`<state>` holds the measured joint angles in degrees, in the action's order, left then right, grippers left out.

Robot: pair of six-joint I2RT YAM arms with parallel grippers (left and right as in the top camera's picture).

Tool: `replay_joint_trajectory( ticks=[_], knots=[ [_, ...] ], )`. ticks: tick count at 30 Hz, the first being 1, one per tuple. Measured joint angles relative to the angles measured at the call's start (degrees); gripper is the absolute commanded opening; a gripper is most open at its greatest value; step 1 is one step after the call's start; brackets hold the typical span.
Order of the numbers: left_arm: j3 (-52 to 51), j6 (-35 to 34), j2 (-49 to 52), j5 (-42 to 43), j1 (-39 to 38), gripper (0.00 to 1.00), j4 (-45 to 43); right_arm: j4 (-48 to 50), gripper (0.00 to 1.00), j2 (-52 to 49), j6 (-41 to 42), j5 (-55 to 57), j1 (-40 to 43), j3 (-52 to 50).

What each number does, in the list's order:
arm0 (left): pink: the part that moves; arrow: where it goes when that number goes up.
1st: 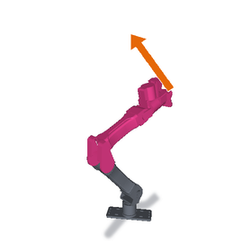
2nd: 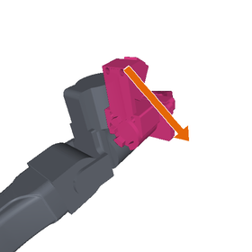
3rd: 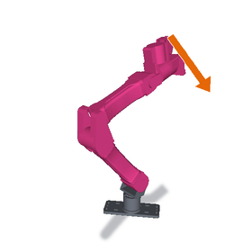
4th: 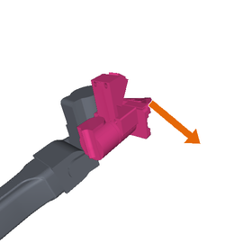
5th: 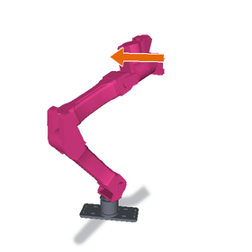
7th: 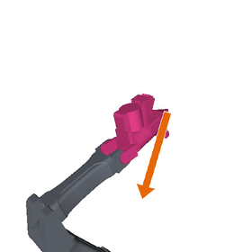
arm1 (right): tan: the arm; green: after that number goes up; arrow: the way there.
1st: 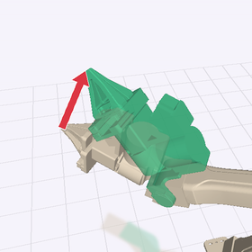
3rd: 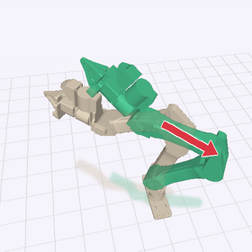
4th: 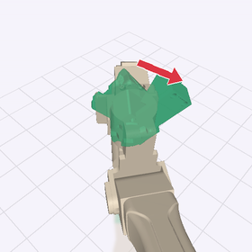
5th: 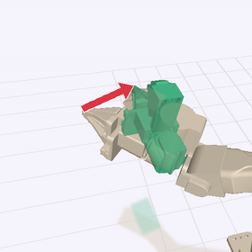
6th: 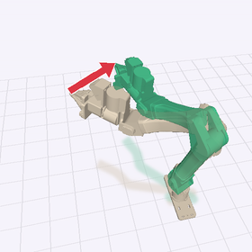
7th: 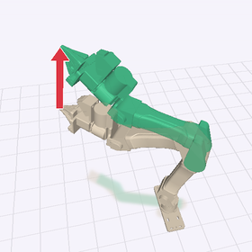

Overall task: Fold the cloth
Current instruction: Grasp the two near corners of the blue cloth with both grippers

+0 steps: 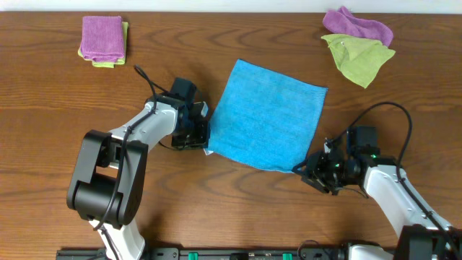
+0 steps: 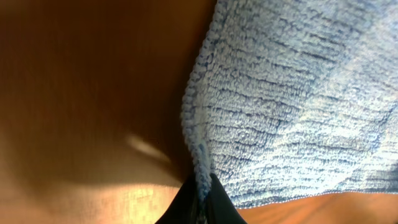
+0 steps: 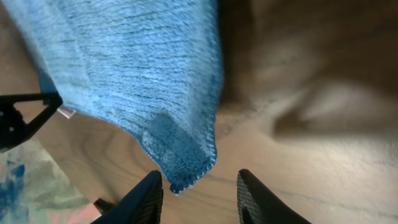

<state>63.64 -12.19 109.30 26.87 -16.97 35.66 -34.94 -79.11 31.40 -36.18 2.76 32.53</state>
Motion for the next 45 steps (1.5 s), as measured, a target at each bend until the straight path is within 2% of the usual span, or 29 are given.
replay_joint_trajectory(
  ticks=[10, 13, 16, 21, 26, 31, 35, 40, 43, 45],
  knots=[
    [0.0, -5.55, 0.0, 3.56, -1.86, 0.06, 5.42, -1.66, 0.39, 0.0, 0.0, 2.75, 0.07, -0.04],
    [0.0, -7.3, 0.0, 4.02, -4.17, 0.06, 5.33, -1.68, 0.23, 0.0, 0.02, 2.99, 0.09, -0.04],
    [0.0, -8.17, 0.0, 4.11, -6.14, 0.06, 4.13, -1.7, 0.2, 0.0, -0.02, 3.82, 0.22, -0.04],
    [0.0, -8.83, 0.0, 4.0, -6.32, 0.06, 3.96, -2.34, 0.27, 0.0, -0.02, 6.36, 1.11, -0.04],
    [0.0, -8.83, 0.0, 3.98, -6.29, 0.06, 3.85, -2.78, 0.29, 0.0, 0.04, 8.68, 2.97, -0.04],
    [0.0, -8.85, 0.0, 3.96, -6.29, 0.06, 3.15, -2.29, 0.37, 0.0, 0.26, 9.29, 3.5, -0.04],
    [0.0, -8.85, 0.0, 3.89, -6.29, 0.06, 2.86, -1.42, 0.37, -0.22, 2.29, 9.6, 3.5, -0.04],
    [0.0, -8.85, 0.0, 3.78, -6.29, 0.06, 2.45, -0.5, 0.31, -2.75, 4.52, 9.62, 3.5, -0.04],
    [0.0, -8.85, 0.0, 3.76, -6.29, 0.06, 2.4, 0.74, 0.21, -4.31, 5.25, 8.37, 3.54, -0.02],
    [0.0, -8.85, 0.0, 3.76, -6.29, 0.06, 2.38, 1.49, 0.11, -4.85, 5.75, 7.93, 3.54, -0.04]
  ],
)
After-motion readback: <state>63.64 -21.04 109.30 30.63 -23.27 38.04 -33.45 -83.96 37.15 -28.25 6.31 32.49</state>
